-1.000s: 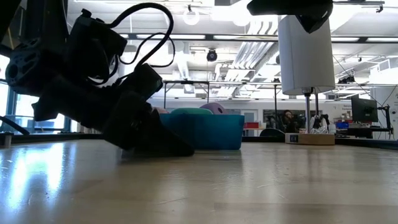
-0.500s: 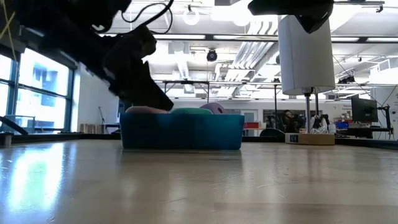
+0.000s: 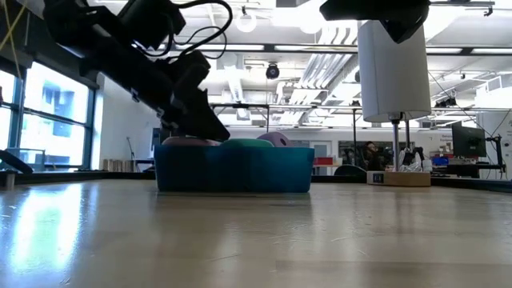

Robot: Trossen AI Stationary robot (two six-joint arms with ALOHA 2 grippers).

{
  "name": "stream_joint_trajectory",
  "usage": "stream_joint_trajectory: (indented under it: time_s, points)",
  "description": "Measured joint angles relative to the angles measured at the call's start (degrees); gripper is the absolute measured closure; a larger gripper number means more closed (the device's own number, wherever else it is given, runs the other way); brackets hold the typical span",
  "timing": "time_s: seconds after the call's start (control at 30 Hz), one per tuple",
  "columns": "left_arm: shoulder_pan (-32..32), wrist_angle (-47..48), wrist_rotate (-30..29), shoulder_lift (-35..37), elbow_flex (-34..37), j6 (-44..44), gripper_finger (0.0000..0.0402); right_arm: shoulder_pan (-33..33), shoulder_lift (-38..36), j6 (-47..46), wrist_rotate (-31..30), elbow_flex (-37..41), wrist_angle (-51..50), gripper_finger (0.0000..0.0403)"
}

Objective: Pick & Place Dice
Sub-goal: Put the small blue dice into the blue bin

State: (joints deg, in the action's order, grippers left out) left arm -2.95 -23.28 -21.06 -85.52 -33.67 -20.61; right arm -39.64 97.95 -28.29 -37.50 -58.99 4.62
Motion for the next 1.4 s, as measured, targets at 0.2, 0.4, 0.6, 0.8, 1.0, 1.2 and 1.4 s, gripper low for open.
stream_joint_trajectory:
  time_s: [0.2,0.4,0.6,0.8,1.0,1.2,1.4]
  points:
    - [0.08,-1.32,0.14,-0.55,-0.04,0.1,0.0278,0.0,0.0,0.01,0.16,0.01,-0.19,0.0292]
    - [0.07,-1.51,-1.27,-0.55,-0.04,0.46,0.0273,0.0,0.0,0.02,0.16,0.01,-0.91,0.0292]
    - [-2.2,-1.48,-9.49,-0.57,-0.04,8.28,0.0272,0.0,0.0,0.02,0.16,-0.01,-0.94,0.0292]
    - [-3.83,-1.52,-12.09,-0.57,-0.02,13.09,0.0258,0.0,0.0,0.02,0.16,0.0,-0.94,0.0292]
    - [-4.1,-1.51,-12.09,-0.57,-0.02,13.78,0.0207,0.0,0.0,-0.24,-0.01,0.01,-0.94,0.0292]
    - [-4.1,-1.43,-8.76,-0.57,-0.02,13.3,0.0177,0.0,0.0,-0.35,-0.03,0.01,-0.59,0.0292]
    - [-3.99,-2.0,-7.93,-2.93,-0.04,13.79,0.0175,1.41,0.0,-0.41,-2.87,0.0,0.39,0.0292]
